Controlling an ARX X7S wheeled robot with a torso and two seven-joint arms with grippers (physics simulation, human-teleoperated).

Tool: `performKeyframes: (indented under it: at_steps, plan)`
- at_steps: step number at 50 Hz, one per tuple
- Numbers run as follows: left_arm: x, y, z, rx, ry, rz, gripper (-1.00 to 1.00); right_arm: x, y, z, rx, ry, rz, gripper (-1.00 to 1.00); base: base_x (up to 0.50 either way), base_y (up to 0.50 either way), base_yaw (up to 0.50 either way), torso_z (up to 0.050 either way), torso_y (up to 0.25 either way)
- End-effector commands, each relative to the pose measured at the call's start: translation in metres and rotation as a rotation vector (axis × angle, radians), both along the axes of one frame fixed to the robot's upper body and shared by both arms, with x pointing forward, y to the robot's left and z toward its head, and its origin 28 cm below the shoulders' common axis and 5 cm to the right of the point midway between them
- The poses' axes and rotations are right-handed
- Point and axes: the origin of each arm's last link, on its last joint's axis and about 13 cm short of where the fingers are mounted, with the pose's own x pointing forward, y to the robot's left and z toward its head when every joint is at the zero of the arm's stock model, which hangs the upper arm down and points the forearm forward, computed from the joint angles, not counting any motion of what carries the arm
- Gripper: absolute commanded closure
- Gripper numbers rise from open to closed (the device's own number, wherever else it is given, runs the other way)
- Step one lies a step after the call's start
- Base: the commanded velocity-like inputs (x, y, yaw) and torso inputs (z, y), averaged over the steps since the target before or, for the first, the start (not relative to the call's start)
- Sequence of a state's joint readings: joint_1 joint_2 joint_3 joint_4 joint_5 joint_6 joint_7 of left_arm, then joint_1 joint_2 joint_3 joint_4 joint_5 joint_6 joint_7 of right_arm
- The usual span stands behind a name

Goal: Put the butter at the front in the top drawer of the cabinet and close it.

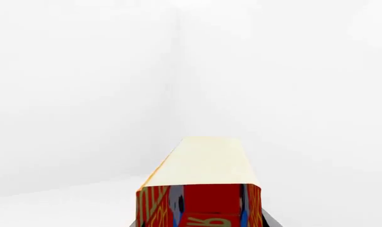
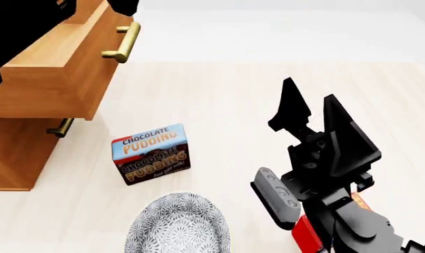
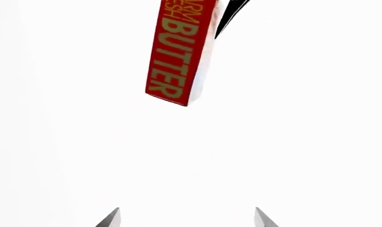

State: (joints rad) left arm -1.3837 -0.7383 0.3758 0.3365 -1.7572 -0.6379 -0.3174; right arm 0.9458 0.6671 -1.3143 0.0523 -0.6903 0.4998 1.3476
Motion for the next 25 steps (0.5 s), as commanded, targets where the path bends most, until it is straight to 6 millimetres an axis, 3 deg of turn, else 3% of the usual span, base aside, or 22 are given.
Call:
performKeyframes:
  at_steps: [1, 16, 25]
  plan:
    - [-0.014, 0.014, -0.006, -0.030, -0.119, 0.221, 1.00, -0.002, -0.001, 0.007, 0.095, 0.079, -0.003, -1.00, 0.00, 0.00, 0.00, 0.000, 0.000]
    - [-0.038, 0.023, -0.030, 0.083, -0.284, 0.565, 1.00, -0.009, 0.000, 0.029, 0.495, 0.449, 0.047, -1.00, 0.00, 0.00, 0.00, 0.001, 0.001]
    - [-0.049, 0.028, -0.034, 0.094, -0.338, 0.680, 1.00, -0.010, -0.001, 0.037, 0.614, 0.506, 0.105, -1.00, 0.00, 0.00, 0.00, 0.000, 0.001]
